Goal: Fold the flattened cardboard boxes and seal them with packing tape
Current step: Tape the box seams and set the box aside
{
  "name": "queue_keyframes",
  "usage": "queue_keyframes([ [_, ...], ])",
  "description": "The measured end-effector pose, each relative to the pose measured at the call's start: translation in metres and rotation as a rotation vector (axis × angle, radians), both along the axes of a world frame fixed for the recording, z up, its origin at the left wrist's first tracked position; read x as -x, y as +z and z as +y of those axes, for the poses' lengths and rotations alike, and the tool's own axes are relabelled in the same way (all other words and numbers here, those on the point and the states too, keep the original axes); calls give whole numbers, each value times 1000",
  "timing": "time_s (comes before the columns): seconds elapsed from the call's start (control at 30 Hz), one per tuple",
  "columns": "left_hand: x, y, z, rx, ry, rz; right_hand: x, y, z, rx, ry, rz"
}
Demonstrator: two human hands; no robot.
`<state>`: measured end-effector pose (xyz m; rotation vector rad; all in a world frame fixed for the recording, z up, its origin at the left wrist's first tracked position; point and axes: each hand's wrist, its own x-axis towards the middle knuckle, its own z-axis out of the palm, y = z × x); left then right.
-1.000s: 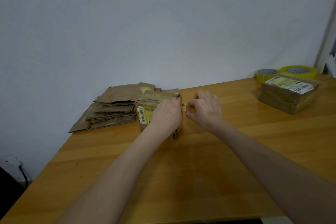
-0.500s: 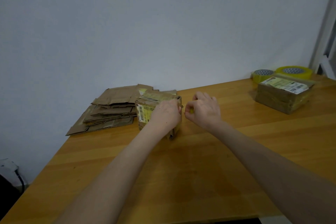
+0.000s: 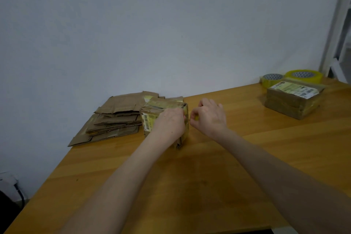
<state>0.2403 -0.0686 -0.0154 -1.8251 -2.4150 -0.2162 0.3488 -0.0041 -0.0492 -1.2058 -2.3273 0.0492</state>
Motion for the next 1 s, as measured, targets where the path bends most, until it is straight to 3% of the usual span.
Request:
queue_keyframes([
  [0.23, -9, -2, 12, 48, -2, 40, -7, 3, 0, -41, 15, -65],
  [0.4, -9, -7, 11, 62, -9, -46, -12, 0, 3, 47, 5, -31],
  [0.73, 0, -19, -12, -146, -63, -105, -4, -1, 4, 73, 29, 11],
  [1.0, 1, 5, 2, 34, 3, -132, -3, 8, 4, -73, 26, -60],
])
